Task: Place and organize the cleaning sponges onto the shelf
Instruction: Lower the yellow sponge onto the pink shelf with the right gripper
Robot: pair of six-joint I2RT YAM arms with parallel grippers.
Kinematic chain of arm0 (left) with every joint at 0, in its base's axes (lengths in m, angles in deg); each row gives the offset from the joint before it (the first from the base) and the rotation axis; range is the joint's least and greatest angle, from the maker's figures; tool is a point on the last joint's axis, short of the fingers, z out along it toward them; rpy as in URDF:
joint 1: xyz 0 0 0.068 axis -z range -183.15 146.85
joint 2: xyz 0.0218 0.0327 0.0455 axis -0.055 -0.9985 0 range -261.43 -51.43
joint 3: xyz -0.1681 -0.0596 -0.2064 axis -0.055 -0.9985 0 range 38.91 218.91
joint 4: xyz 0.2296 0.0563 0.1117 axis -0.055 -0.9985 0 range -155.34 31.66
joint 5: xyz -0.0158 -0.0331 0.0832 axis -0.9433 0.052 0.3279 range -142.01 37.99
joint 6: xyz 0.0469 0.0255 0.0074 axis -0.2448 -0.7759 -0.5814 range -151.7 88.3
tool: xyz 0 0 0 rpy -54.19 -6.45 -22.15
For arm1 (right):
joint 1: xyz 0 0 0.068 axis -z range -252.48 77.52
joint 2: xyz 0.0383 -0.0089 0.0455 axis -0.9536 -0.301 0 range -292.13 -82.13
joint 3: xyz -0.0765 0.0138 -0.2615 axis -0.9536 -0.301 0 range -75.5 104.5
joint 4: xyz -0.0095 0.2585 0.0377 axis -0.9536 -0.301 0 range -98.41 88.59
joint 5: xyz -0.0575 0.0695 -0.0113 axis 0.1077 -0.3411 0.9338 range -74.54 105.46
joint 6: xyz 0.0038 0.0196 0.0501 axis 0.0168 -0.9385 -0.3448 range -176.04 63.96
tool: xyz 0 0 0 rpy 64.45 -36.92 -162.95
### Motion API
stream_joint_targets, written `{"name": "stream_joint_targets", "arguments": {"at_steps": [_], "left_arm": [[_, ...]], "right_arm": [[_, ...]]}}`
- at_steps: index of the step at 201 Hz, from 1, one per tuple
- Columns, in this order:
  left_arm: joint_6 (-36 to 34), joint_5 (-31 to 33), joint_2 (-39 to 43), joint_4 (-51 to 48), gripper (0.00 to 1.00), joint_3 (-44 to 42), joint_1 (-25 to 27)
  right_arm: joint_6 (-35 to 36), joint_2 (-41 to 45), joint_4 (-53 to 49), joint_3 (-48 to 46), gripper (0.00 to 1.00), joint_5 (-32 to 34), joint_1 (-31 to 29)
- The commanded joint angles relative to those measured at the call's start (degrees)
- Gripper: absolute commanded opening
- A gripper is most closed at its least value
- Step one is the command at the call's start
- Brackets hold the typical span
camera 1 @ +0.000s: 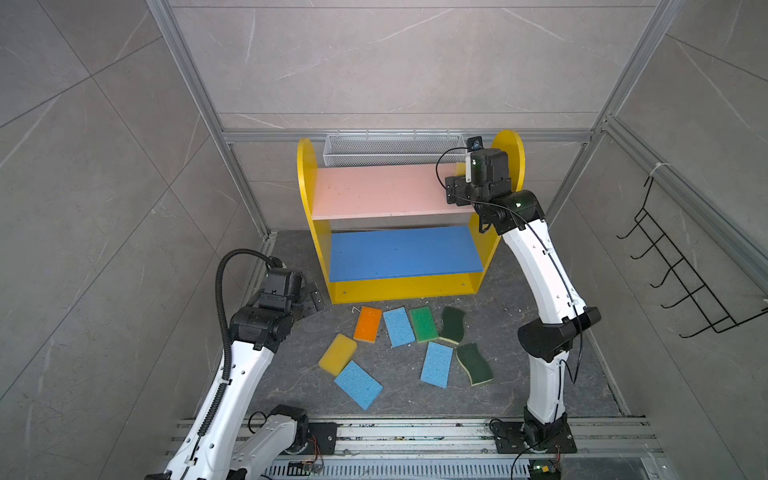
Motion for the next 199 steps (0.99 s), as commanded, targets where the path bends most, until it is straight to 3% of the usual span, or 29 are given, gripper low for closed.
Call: {"name": "stream_joint_targets", "arguments": {"at_steps": [1, 64, 199], "left_arm": [[-0.64, 1.29, 0.88, 0.44, 0.94, 0.88, 0.08], [-0.8, 1.26, 1.36, 0.04, 0.94, 0.88, 0.12], [-1.24, 1.3, -0.05, -1.3, 0.94, 2.43, 0.1]], "right_arm": [[-1.47, 0.09, -2.66, 2.14, 0.96, 1.31, 0.14], [-3.61, 0.02, -5.85, 2.2, 0.91, 0.63, 0.15], [-7.17, -1.69, -9.57, 3.67, 0.96, -0.47, 1.11]]}}
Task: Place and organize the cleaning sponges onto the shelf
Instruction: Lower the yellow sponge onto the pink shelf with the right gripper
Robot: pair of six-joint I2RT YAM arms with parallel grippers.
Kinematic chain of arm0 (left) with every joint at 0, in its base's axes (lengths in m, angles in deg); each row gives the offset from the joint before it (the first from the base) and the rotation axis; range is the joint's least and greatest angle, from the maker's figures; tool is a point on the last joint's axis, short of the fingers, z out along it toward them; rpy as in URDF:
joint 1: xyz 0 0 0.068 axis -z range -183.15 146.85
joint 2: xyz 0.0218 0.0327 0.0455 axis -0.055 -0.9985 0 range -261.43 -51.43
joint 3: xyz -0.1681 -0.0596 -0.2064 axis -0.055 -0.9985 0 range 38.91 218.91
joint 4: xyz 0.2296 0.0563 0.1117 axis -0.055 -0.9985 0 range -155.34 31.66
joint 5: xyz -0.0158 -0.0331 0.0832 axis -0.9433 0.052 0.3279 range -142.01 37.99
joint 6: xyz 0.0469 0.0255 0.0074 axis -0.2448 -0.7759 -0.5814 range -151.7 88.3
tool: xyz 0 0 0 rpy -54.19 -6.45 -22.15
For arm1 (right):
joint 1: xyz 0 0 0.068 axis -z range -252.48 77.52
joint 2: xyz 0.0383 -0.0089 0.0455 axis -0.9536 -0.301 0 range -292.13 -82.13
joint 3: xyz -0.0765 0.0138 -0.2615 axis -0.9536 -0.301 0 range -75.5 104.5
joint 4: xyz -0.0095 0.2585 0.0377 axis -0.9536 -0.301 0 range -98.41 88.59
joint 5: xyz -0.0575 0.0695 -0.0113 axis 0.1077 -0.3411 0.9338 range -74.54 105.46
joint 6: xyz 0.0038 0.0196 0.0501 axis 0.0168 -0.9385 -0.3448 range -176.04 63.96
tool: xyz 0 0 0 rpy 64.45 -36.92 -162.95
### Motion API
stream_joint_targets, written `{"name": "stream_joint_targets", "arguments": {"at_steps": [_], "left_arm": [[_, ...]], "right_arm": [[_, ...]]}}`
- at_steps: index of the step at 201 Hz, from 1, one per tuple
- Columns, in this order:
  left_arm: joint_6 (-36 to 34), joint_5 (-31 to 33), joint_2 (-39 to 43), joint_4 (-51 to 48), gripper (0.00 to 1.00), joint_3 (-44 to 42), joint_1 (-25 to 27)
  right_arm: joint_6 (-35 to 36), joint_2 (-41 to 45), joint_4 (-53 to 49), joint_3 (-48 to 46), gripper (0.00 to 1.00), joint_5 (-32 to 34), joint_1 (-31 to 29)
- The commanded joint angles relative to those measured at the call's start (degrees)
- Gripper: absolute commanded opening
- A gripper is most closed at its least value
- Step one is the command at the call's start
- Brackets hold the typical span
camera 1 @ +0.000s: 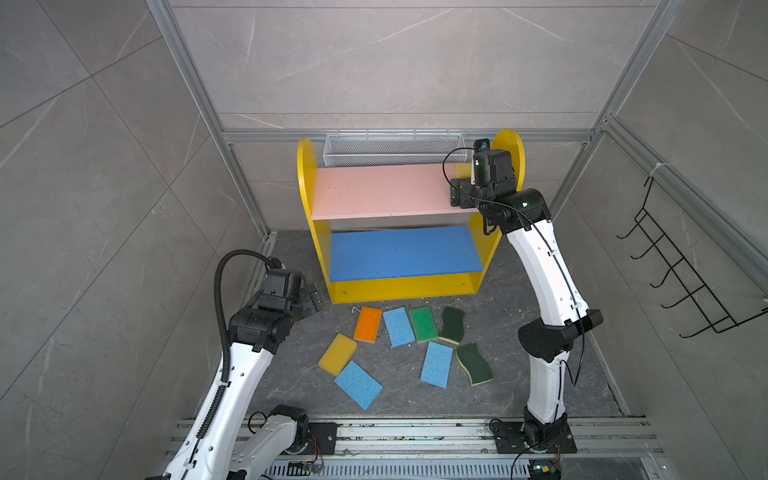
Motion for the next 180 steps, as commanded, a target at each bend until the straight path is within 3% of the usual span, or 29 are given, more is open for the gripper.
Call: {"name": "stream_joint_targets", "arguments": {"at_steps": [1, 84, 139, 180], "left_arm": [[-1.22, 1.27, -0.38, -0.9, 0.94, 2.45, 0.11], [-1.45, 2.16, -0.55, -1.93, 0.94, 3.25, 0.13], [-1.33, 2.81, -0.21, -2.31, 0.94, 3.25, 0.12], [-1.23, 2.85, 0.14, -2.53, 0.94, 3.14, 0.11]], "right_arm": [[-1.71, -1.72, -3.15, 1.29, 0.96, -0.65, 0.69], [-0.87, -4.95, -3.21, 3.49, 0.94, -4.4, 1.92], [-0.5, -5.64, -4.11, 3.53, 0.78, -5.14, 2.14], [0.28, -4.94, -5.09, 3.43, 0.71, -5.62, 2.14]]}}
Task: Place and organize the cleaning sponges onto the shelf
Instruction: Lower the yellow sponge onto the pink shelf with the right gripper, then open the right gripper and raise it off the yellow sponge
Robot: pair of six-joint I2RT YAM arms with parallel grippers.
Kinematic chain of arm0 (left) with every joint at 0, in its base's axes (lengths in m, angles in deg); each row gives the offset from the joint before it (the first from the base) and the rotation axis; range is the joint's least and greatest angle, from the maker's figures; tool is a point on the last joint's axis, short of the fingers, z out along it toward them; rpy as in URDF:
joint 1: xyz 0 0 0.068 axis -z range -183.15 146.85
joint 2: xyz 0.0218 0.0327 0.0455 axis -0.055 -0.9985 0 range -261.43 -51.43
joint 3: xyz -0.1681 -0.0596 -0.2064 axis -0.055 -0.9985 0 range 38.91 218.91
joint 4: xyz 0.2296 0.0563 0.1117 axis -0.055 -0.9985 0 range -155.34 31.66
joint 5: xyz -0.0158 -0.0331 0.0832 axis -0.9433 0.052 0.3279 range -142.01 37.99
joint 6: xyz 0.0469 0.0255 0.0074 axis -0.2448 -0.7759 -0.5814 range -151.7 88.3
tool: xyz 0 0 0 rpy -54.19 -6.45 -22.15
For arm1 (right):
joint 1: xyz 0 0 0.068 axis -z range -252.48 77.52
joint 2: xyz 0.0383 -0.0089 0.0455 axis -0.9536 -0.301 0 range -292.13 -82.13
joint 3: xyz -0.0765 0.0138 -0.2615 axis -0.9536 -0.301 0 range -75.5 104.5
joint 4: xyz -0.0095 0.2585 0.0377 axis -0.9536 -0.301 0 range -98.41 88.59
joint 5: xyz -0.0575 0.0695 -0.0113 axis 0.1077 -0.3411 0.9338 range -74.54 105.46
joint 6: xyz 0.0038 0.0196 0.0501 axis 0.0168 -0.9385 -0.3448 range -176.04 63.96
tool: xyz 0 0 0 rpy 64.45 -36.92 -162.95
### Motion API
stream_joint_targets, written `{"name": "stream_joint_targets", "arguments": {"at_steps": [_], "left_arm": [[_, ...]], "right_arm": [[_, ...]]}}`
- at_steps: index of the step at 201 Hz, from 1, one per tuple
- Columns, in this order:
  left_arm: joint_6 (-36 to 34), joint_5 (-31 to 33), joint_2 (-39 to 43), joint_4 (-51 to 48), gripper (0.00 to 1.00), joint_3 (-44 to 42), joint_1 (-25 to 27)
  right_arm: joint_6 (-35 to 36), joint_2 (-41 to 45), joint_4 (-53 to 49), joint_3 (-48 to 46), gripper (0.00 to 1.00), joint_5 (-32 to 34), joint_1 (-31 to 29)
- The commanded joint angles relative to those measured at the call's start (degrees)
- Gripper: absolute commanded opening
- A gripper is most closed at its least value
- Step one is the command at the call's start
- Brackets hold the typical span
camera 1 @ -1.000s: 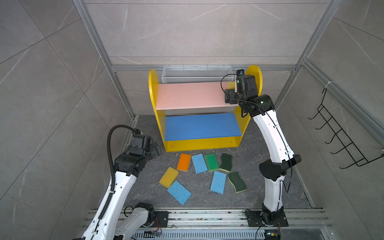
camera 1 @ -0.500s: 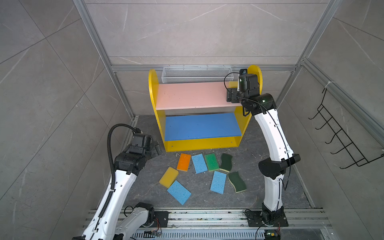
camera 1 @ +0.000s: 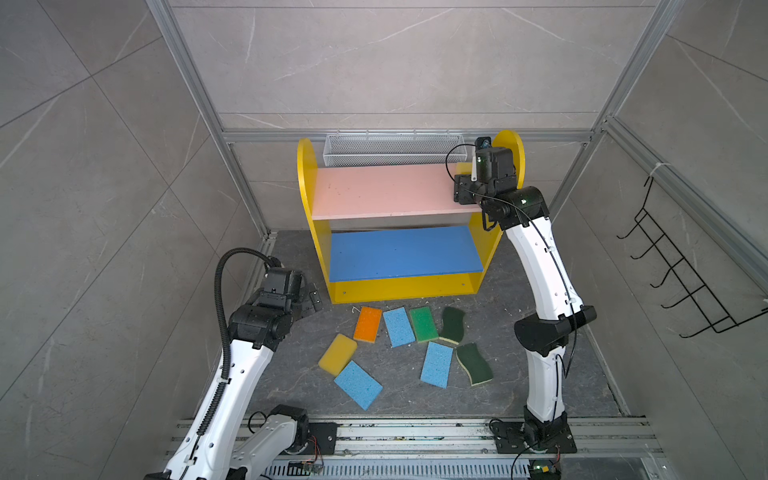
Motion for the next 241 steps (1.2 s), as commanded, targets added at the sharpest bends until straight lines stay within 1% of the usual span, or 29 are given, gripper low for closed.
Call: {"name": "stream_joint_targets", "arguments": {"at_steps": [1, 30, 50, 66, 85, 122, 177, 189, 241], "left_arm": [[-1.2, 1.43, 1.07, -0.53, 0.94, 1.84, 0.12], [-1.07, 1.38, 1.48, -0.78, 0.94, 1.77, 0.12], [-1.0, 1.39, 2.15, -1.01, 0.94, 1.68, 0.12], [-1.0, 1.48, 2.5, -1.28, 0.94, 1.77, 0.12], [-0.99, 1.6, 2.73, -1.5, 0.94, 1.8, 0.12], [-1.0, 1.6, 2.96, -1.8, 0.94, 1.59, 0.12], [-0.89, 1.49, 3.05, -2.03, 0.95, 1.58, 0.11], [-0.86, 1.51, 3.13, -2.02, 0.95, 1.59, 0.11], [-0.67, 1.6, 2.96, -2.19, 0.95, 1.78, 0.12]], "right_arm": [[1.68, -1.47, -5.77, -0.38, 0.71, -0.89, 0.28], [3.24, 0.22, -5.31, -1.95, 0.69, -4.29, 0.35], [3.62, 2.49, -3.67, -5.06, 0.69, -6.57, 0.37], [3.83, 4.58, -1.61, -9.27, 0.69, -6.92, 0.33], [4.39, 6.24, -0.17, -11.85, 0.69, -7.17, 0.35], [4.88, 5.95, -0.76, -11.25, 0.72, -7.34, 0.34], [4.78, 2.19, -3.65, -5.95, 0.75, -5.51, 0.38], [4.58, 1.79, -3.91, -5.87, 0.77, -5.69, 0.31], [4.16, 1.75, -3.49, -5.87, 0.79, -5.7, 0.35]]}}
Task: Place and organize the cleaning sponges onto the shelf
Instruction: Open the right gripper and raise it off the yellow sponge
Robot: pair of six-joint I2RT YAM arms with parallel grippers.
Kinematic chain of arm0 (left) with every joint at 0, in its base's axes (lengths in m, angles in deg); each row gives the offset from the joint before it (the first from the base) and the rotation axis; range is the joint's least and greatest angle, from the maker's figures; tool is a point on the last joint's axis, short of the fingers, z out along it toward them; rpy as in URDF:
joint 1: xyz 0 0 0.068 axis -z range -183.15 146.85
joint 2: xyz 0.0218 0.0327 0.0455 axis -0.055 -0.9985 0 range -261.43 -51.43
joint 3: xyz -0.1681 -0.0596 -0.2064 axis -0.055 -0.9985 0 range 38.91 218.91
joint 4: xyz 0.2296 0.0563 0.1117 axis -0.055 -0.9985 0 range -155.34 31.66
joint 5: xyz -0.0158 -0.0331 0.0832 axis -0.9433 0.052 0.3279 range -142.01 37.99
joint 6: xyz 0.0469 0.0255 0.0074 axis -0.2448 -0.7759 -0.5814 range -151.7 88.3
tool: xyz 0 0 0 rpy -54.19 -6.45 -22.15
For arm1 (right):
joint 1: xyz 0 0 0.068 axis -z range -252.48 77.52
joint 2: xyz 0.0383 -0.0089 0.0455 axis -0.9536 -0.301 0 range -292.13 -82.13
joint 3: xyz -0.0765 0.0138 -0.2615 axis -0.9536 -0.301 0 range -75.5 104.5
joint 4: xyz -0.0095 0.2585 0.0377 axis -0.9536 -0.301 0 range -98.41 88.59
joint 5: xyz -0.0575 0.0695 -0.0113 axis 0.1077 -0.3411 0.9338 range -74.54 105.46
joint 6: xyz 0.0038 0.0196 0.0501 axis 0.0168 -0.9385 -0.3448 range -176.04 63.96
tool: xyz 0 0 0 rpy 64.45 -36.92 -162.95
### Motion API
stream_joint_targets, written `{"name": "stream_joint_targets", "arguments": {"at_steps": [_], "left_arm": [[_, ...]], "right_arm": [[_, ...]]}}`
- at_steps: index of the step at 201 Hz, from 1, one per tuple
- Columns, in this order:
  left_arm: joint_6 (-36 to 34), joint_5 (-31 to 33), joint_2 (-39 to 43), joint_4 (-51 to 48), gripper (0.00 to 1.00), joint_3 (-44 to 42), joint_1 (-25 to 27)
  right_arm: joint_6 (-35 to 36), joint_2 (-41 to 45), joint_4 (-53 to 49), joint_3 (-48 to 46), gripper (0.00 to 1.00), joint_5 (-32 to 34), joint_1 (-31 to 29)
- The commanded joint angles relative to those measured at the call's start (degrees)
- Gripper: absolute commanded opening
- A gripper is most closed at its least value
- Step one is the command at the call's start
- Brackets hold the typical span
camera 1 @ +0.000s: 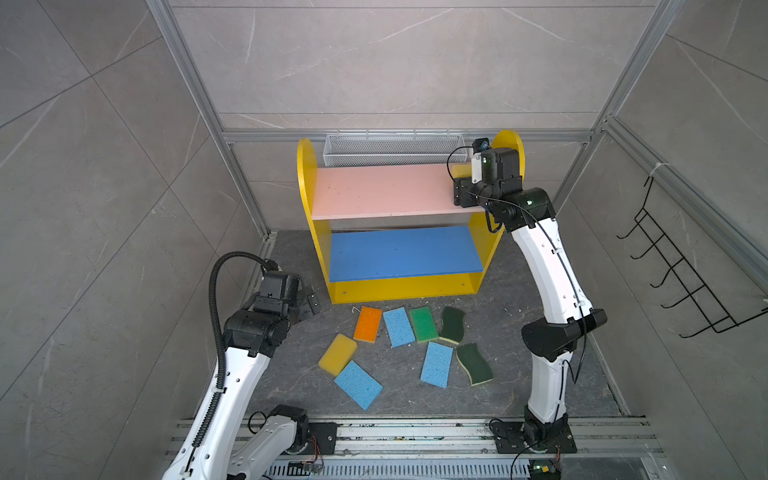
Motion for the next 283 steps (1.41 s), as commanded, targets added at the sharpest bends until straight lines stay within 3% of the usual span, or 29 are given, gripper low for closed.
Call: {"name": "stream_joint_targets", "arguments": {"at_steps": [1, 48, 101, 283], "left_arm": [[-0.67, 1.51, 0.74, -0.72, 0.95, 1.77, 0.12], [-0.58, 1.22, 0.91, -0.94, 0.94, 1.85, 0.12], [-0.76, 1.12, 0.82, -1.21, 0.95, 2.1, 0.12], [-3.16, -1.96, 1.18, -4.96, 0.95, 4.21, 0.12]], "right_arm": [[0.35, -2.23, -5.57, 0.12, 0.8, 0.23, -0.24], [-0.38, -1.12, -6.61, 0.14, 0.87, 1.21, -0.28], [-2.94, 2.46, -6.73, -1.5, 0.91, -2.23, -0.31], [-10.86, 19.16, -9.9, -16.09, 0.92, -4.34, -3.17]]}}
